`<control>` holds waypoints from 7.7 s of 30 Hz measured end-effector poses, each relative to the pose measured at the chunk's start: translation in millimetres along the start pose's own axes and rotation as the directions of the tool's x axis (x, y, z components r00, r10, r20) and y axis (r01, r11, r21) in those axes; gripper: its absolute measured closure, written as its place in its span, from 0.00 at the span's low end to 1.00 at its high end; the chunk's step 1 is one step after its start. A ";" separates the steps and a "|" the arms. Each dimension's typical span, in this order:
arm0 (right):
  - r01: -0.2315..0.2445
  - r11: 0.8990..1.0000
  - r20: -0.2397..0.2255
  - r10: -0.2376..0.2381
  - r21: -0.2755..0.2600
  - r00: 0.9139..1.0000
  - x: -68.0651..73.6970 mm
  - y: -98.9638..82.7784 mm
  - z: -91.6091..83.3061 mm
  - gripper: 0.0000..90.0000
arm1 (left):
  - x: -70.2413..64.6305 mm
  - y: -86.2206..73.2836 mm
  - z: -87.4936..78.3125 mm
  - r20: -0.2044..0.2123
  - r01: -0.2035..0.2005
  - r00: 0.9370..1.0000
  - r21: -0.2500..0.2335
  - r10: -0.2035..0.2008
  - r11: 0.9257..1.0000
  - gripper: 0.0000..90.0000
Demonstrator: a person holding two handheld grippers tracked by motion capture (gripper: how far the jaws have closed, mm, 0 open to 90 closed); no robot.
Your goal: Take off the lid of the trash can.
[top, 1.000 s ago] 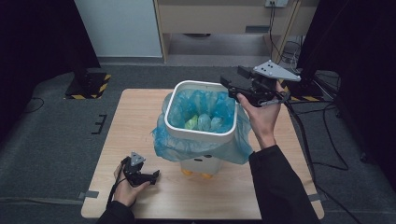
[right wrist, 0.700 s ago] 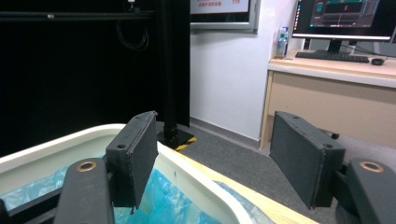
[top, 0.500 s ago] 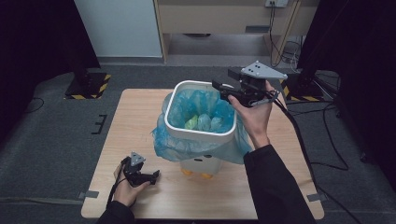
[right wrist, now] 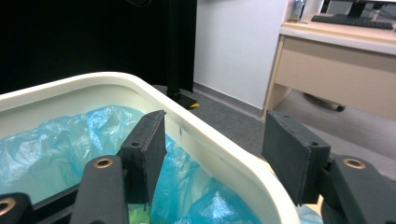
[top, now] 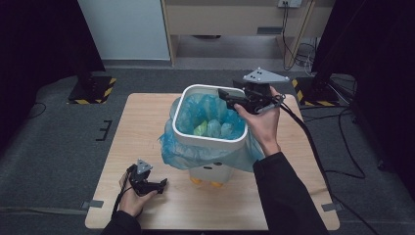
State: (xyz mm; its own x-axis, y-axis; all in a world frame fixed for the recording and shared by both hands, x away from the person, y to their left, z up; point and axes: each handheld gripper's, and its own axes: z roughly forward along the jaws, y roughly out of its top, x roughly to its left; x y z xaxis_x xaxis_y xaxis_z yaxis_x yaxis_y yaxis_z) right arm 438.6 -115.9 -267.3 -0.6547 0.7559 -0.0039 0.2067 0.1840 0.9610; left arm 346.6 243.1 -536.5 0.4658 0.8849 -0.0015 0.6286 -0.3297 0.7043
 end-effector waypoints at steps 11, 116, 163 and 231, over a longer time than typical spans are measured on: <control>-0.010 1.000 -0.013 0.011 0.025 1.000 -7.1 -7.3 0.3 0.53 | -0.2 -0.1 0.0 0.000 0.002 1.000 0.000 -0.002 1.000 0.00; 0.083 0.967 0.273 -0.015 -0.241 0.962 -50.7 14.7 -120.4 0.67 | -0.4 0.0 0.1 -0.002 0.003 1.000 0.000 -0.003 1.000 0.00; 0.000 0.957 0.509 0.155 -0.291 0.847 -115.5 -108.5 -168.6 0.67 | -0.6 0.3 0.1 -0.006 0.003 1.000 0.005 -0.003 1.000 0.00; -0.290 0.921 0.459 0.146 0.261 0.876 -141.3 -304.5 -107.8 0.64 | -1.0 0.2 -2.1 -0.003 0.001 1.000 0.005 -0.001 1.000 0.03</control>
State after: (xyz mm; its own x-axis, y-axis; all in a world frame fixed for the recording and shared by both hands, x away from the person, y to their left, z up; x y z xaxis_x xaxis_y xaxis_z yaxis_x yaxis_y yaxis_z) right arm 389.8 -346.5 -529.5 -0.2096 0.9777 0.0102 0.5699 0.1137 0.8138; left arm 345.0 242.9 -534.9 0.4634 0.8861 -0.0006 0.6323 -0.3303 0.7008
